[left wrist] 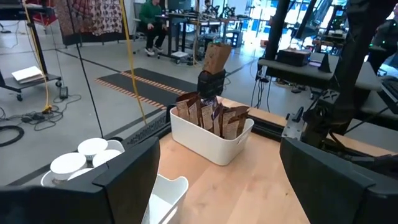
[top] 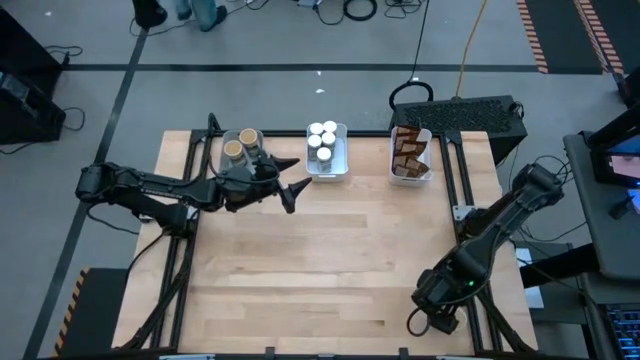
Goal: Sort spices by type
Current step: Put the gold seasoning bottle into the gray bin
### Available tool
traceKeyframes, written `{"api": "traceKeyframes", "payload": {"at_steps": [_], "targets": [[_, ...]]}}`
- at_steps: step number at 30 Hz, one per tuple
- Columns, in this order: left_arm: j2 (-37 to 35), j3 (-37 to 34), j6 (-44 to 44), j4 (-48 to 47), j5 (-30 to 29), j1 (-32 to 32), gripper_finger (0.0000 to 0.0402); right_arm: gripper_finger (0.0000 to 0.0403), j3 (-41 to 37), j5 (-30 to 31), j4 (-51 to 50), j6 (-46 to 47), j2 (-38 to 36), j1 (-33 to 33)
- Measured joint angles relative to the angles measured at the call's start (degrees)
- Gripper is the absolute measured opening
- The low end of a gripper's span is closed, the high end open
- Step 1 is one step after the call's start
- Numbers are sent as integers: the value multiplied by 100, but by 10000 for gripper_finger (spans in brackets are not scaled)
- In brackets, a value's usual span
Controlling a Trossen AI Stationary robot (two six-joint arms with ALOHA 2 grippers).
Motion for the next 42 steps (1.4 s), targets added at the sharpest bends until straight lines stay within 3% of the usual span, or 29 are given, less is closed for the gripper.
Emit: {"api": "traceKeyframes", "payload": {"at_steps": [5,32,42], "targets": [[0,0,-151,-8,2,0,336,368,-494,-378,692,235,73,1],[-2,0,-254,-21,-2,-7,336,368,-1343,-190,1774,1045,82,247],[-4,0,-250,-32,-2,-7,336,331,-1343,-199,1782,1084,264,316]]}}
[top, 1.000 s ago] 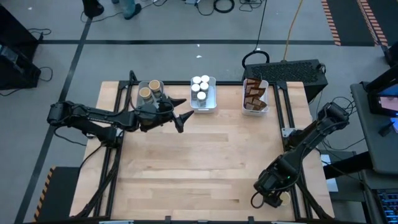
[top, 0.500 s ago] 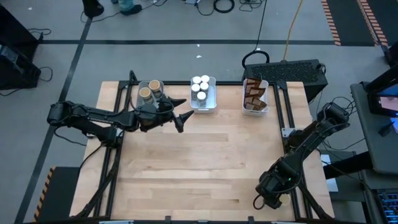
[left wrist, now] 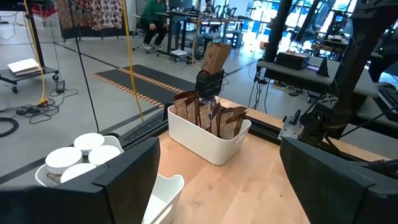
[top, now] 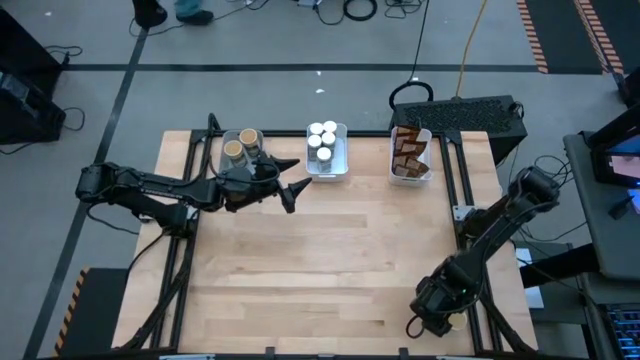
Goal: Sort spices by type
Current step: Put the gold seasoning bottle into the gray bin
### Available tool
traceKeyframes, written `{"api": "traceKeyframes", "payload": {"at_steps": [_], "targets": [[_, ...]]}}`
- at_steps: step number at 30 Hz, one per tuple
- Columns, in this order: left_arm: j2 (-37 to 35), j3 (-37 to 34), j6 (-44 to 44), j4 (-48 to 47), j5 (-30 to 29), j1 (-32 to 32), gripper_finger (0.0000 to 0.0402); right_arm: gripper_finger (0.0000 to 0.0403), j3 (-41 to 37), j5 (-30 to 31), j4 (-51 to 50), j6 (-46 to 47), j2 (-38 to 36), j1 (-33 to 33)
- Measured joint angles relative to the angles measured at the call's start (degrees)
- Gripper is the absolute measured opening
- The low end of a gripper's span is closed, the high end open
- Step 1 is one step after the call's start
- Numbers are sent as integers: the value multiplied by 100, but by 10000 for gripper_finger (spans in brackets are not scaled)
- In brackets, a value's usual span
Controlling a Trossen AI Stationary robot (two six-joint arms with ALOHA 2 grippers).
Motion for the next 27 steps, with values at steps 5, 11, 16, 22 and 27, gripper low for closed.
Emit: {"api": "traceKeyframes", "payload": {"at_steps": [5,11,16,22,27], "targets": [[0,0,-7,0,-2,0,336,314,0,-41,24,2,107,57],[0,0,-11,0,-2,0,336,273,0,-196,52,-24,111,81],[0,0,-13,12,-2,0,336,248,0,-300,75,-108,111,27],[0,124,16,-72,-2,0,336,251,182,-321,66,-561,83,-407],[-2,395,328,-76,-2,0,336,254,262,-317,27,-1323,78,-1195]]}}
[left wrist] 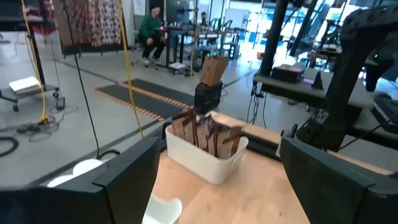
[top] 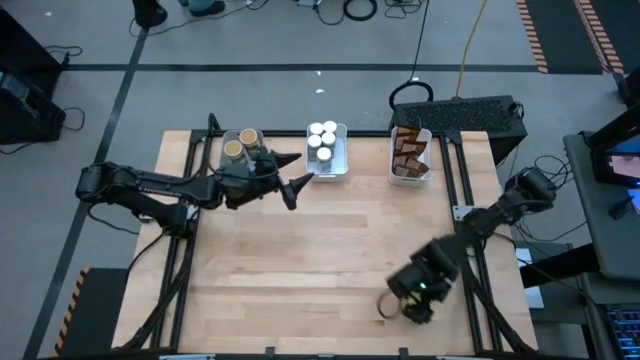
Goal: Sort spices by type
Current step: Put the gold seasoning bottle into the gray bin
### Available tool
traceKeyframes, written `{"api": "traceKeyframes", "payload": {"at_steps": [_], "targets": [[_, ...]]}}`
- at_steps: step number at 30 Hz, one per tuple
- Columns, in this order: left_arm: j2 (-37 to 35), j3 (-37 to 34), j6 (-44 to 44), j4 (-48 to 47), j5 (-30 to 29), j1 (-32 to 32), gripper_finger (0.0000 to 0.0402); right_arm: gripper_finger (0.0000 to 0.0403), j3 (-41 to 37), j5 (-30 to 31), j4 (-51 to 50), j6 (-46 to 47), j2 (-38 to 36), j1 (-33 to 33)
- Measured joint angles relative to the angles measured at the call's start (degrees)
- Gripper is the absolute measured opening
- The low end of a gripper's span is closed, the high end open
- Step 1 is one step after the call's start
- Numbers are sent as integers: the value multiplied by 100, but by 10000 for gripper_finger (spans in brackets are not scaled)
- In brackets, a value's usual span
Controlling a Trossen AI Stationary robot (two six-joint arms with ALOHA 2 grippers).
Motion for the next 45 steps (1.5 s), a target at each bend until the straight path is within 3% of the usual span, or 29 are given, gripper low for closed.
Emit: {"api": "traceKeyframes", "payload": {"at_steps": [11,23,28,45], "targets": [[-2,274,136,-300,356,0,336,252,0,207,-273,-1691,0,-2511],[0,274,706,-706,472,12,336,252,80,322,-496,-1887,-2,-4698],[0,274,830,-741,472,15,336,253,238,334,-667,-1527,-2,-5006],[2,274,990,-700,774,188,336,273,321,897,-419,-564,-2,-4911]]}}
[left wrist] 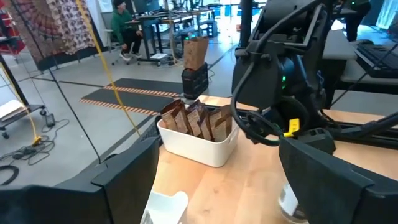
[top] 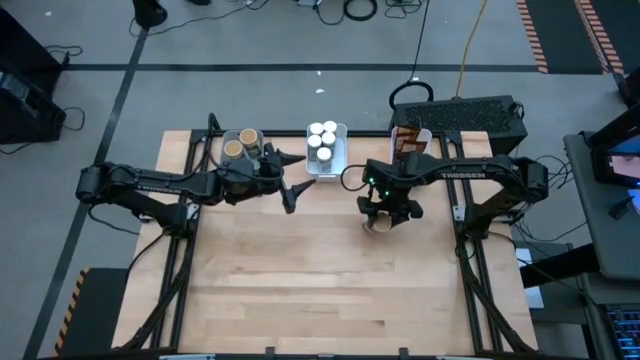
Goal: Sort spices by type
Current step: Put the gold seasoning bottle into the gray bin
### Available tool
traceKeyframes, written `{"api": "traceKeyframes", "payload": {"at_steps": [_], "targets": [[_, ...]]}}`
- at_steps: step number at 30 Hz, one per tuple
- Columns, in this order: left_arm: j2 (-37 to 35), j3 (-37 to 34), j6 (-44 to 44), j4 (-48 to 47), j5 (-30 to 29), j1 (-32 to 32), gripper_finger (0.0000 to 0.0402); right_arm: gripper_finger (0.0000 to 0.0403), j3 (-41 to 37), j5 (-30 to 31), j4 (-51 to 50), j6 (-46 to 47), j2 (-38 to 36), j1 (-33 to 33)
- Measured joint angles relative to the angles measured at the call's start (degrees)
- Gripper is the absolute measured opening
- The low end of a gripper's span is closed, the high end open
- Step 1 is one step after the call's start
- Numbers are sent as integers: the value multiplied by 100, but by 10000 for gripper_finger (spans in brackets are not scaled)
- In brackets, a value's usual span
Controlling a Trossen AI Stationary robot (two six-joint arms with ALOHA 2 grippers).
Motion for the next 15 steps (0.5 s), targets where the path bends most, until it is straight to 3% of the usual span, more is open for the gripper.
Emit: {"api": "traceKeyframes", "payload": {"at_steps": [15], "targets": [[0,-2,-14,24,11,1,336,280,-44,480,409,-4,0,26]]}}
